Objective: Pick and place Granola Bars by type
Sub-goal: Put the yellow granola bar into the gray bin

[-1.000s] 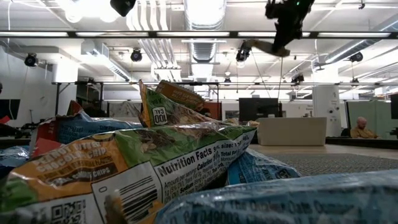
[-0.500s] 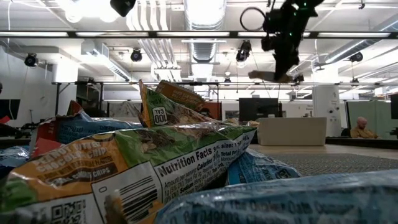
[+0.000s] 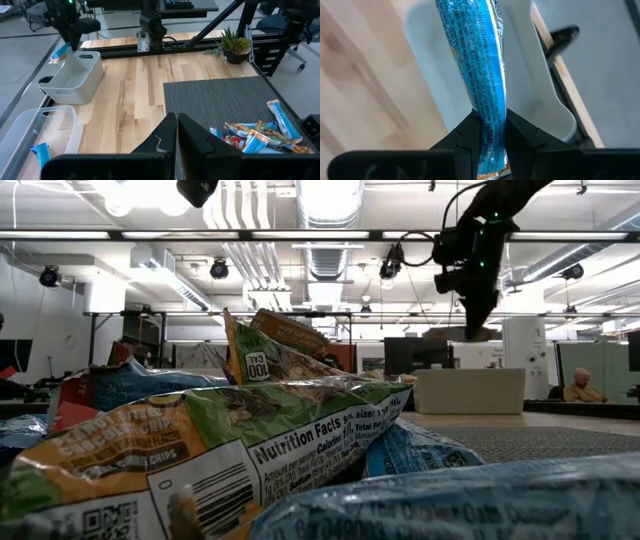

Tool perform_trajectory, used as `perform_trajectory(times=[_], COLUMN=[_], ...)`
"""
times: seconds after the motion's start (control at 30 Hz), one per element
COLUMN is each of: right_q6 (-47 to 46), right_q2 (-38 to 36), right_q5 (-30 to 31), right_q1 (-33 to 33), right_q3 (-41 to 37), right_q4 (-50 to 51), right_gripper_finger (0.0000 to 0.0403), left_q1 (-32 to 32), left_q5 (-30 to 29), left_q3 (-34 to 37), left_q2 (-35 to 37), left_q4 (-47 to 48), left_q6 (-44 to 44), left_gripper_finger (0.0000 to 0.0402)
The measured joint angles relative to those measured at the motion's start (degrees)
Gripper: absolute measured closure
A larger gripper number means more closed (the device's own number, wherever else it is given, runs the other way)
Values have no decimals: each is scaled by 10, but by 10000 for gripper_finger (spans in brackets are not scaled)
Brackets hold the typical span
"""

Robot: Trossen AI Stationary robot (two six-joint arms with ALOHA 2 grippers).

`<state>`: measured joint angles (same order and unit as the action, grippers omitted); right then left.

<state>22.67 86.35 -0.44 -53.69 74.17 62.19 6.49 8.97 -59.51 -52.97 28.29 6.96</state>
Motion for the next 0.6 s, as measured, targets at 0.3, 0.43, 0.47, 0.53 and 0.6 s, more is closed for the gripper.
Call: perform_trajectory(times=[0.3, 0.43, 0.47, 0.53, 0.6], right_q6=[1, 1, 1, 2, 2], right_q2=[0, 0, 0, 0, 0], right_q5=[35, 37, 39, 40, 43], right_q1=[0, 0, 0, 0, 0], right_q3=[-21, -20, -20, -17, -16], right_q4=[-17, -28, -29, -32, -32], right_gripper_finger=[339, 339, 339, 339, 339], left_q1=[0, 0, 0, 0, 0], left_q5=[0, 0, 0, 0, 0], left_q3=[0, 0, 0, 0, 0], left_q2=[0, 0, 0, 0, 0], left_q4=[0, 0, 0, 0, 0], left_q6=[-1, -1, -1, -1, -1], left_gripper_finger=[401, 401, 401, 401, 401])
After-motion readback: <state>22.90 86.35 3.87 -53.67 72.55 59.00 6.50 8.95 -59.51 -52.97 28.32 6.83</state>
